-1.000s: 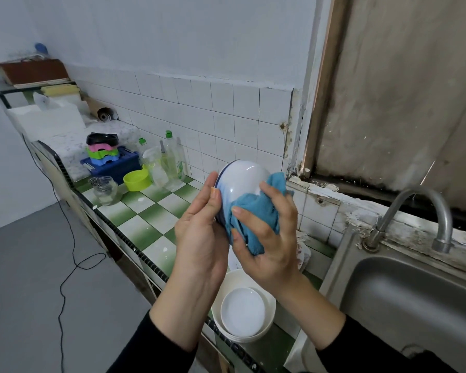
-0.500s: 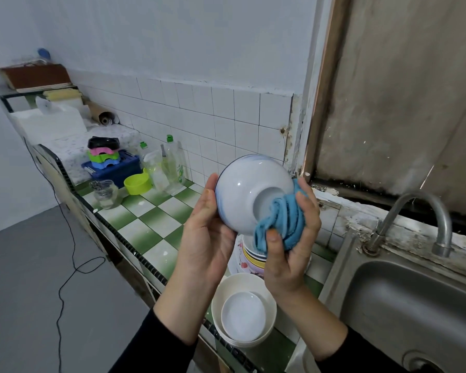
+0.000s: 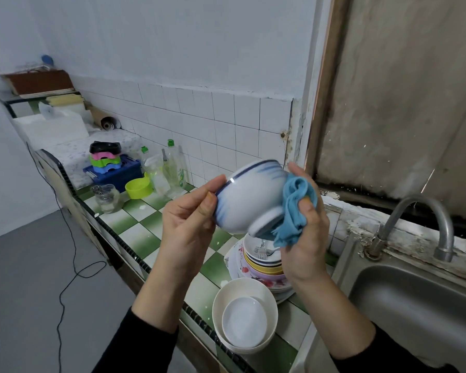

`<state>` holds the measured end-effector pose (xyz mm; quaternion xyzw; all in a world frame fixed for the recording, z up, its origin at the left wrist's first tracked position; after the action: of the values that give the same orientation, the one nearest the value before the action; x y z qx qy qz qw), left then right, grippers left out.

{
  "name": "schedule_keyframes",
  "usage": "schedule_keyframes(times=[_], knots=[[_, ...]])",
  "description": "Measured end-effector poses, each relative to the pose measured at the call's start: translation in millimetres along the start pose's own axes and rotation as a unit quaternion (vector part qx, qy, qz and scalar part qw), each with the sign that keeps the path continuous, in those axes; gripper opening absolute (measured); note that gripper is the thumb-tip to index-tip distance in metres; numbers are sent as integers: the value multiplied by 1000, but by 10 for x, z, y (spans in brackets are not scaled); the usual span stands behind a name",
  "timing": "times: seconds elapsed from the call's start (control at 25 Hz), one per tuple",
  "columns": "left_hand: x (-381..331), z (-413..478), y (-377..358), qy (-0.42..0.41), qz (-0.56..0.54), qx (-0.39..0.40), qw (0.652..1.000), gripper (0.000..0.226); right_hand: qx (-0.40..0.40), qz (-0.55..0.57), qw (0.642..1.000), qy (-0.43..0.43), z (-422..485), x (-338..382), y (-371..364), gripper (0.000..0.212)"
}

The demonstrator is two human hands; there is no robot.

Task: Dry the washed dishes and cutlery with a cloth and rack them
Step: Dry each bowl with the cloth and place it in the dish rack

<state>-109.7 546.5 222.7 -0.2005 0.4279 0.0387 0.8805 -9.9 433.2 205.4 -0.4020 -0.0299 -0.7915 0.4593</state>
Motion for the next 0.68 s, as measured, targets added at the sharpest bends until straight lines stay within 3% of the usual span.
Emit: schedule_keyframes(times=[0.08, 0.2, 0.36, 0.44, 0.6, 0.68], knots=[[1, -14, -27, -9, 8, 21, 1000, 34, -12, 29, 999, -21, 84, 38, -3, 49], [60, -49, -58, 0, -5, -3, 1000, 34, -52, 55, 997, -16, 197, 99, -15, 39], [127, -37, -8, 81, 114, -94, 986, 26, -96, -4, 992, 81, 209, 71, 37, 24], [112, -48, -38, 155, 148, -104, 971, 42, -54, -79, 985, 143, 159, 53, 32, 24], [59, -72, -107, 240, 71, -60, 966, 71, 58, -222, 954, 194, 60, 7, 44, 29], [93, -86, -73, 247, 115, -50, 961, 105, 105, -253, 943, 190, 45, 23, 54, 33]])
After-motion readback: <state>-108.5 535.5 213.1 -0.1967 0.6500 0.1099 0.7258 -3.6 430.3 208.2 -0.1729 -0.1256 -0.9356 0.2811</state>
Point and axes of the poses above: each hand's wrist, its own z-axis towards the middle knuckle, its own y-axis out of the back of the hand, x = y × z, the point moved 1 cm from there along z, towards the middle knuckle, and after that the axes turned 10 degrees about x, right-handed, at the moved point
